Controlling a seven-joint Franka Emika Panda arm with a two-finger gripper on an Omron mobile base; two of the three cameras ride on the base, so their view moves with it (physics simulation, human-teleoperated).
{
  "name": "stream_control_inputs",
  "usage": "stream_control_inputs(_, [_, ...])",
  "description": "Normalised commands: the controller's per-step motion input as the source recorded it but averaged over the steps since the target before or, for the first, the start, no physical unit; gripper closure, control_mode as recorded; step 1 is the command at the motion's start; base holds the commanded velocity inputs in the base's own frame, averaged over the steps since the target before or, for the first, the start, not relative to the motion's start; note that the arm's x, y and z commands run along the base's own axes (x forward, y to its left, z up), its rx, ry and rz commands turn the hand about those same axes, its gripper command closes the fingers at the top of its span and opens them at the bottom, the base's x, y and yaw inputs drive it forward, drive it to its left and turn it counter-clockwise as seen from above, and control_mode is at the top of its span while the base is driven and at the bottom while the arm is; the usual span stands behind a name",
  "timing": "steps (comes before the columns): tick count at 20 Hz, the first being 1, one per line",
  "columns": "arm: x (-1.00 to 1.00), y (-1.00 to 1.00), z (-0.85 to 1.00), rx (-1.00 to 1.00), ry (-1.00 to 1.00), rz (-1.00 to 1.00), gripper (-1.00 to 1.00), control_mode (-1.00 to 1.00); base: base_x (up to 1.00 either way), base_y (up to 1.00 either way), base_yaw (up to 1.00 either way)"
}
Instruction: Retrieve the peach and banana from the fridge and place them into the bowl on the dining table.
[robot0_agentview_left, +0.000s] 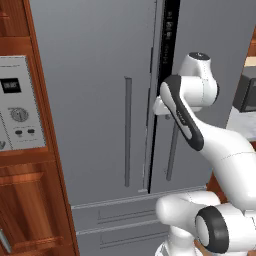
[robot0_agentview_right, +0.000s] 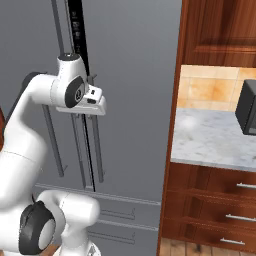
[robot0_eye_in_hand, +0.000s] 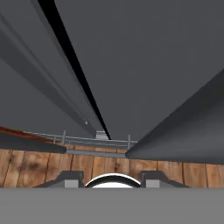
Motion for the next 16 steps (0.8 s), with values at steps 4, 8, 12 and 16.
stream_control_inputs(4, [-0.36, 0.00, -0.04, 0.00, -0.04, 0.00, -1.00, -1.00, 0.00, 0.00, 0.00])
stream_control_inputs(8, [-0.83, 0.00, -0.18, 0.00, -0.26, 0.00, -1.00, -1.00, 0.00, 0.00, 0.00])
stream_control_inputs(12, [-0.81, 0.00, -0.25, 0.00, -0.40, 0.00, -1.00, -1.00, 0.00, 0.00, 0.00])
stream_control_inputs(16, [-0.62, 0.00, -0.39, 0.00, -0.43, 0.00, -1.00, -1.00, 0.00, 0.00, 0.00])
